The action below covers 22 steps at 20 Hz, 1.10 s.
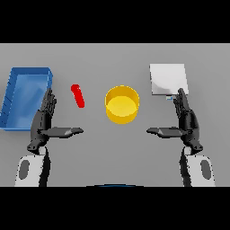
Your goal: Pick up the red beaker and tilt it to pour out 1 green nut into yellow bowl. Pick up the yellow bowl and place it on the metallic measuring scale.
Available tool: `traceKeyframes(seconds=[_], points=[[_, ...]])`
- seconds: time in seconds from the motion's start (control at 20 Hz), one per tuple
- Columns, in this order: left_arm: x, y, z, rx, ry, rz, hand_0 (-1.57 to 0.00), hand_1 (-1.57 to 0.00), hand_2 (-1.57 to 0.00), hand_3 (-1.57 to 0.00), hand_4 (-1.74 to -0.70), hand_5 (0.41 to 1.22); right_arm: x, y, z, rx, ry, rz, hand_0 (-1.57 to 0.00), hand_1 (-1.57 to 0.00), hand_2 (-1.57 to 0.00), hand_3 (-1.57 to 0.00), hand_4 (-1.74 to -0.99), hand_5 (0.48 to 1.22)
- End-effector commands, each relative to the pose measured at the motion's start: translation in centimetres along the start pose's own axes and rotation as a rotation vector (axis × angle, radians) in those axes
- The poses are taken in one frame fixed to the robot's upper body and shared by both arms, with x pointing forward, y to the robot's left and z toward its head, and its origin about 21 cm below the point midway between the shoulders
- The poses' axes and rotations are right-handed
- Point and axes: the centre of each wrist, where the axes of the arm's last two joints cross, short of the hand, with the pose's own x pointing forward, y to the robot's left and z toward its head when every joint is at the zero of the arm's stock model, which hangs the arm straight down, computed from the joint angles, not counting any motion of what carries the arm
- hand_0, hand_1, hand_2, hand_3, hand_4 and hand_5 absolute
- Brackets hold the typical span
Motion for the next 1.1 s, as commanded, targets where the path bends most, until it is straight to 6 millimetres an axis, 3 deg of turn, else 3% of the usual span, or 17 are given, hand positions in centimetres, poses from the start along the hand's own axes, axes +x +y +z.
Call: traceKeyframes(seconds=[0.0, 0.25, 0.3, 0.4, 0.6, 0.75, 1.05], points=[[0.0, 0.0, 0.0, 0.001, 0.000, 0.000, 0.00, 0.00, 0.00, 0.00, -1.09, 0.623, 0.0, 0.0, 0.0, -0.001, -0.001, -0.001, 0.00, 0.00, 0.00, 0.00, -1.128, 0.660], [0.1, 0.0, -0.1, -0.003, 0.002, -0.002, 0.00, 0.00, 0.00, 0.00, -1.09, 0.623, 0.1, 0.3, 0.2, 0.002, -0.008, 0.004, 0.00, 0.00, 0.00, 0.00, -1.128, 0.660], [0.2, 0.0, 1.1, -0.019, -0.038, -0.072, 0.00, 0.00, 0.00, 0.00, -1.09, 0.623, 0.4, 0.5, 1.2, 0.025, -0.114, 0.138, 0.00, 0.00, 0.00, 0.00, -1.128, 0.660], [0.5, -0.3, 2.4, -0.028, -0.063, -0.142, 0.00, 0.00, 0.00, 0.00, -1.09, 0.618, 0.4, 1.5, 2.6, 0.055, -0.160, 0.257, 0.00, 0.00, 0.00, 0.00, -1.127, 0.664], [1.1, -0.7, 3.1, -0.040, -0.038, -0.178, 0.00, 0.00, 0.00, 0.00, -1.10, 0.616, 0.7, 1.6, 3.1, 0.051, -0.151, 0.310, 0.00, 0.00, 0.00, 0.00, -1.112, 0.659], [0.7, -0.9, 2.2, -0.042, -0.002, -0.205, 0.00, 0.00, 0.00, 0.00, -1.09, 0.612, 0.6, 1.5, 3.2, 0.054, -0.149, 0.288, 0.00, 0.00, 0.00, 0.00, -1.123, 0.653], [-0.4, -1.9, -1.7, -0.052, -0.020, -0.223, 0.00, 0.00, 0.00, 0.00, -1.15, 0.636, 1.1, 1.3, 3.3, 0.059, -0.164, 0.253, 0.00, 0.00, 0.00, 0.00, -1.182, 0.655]])
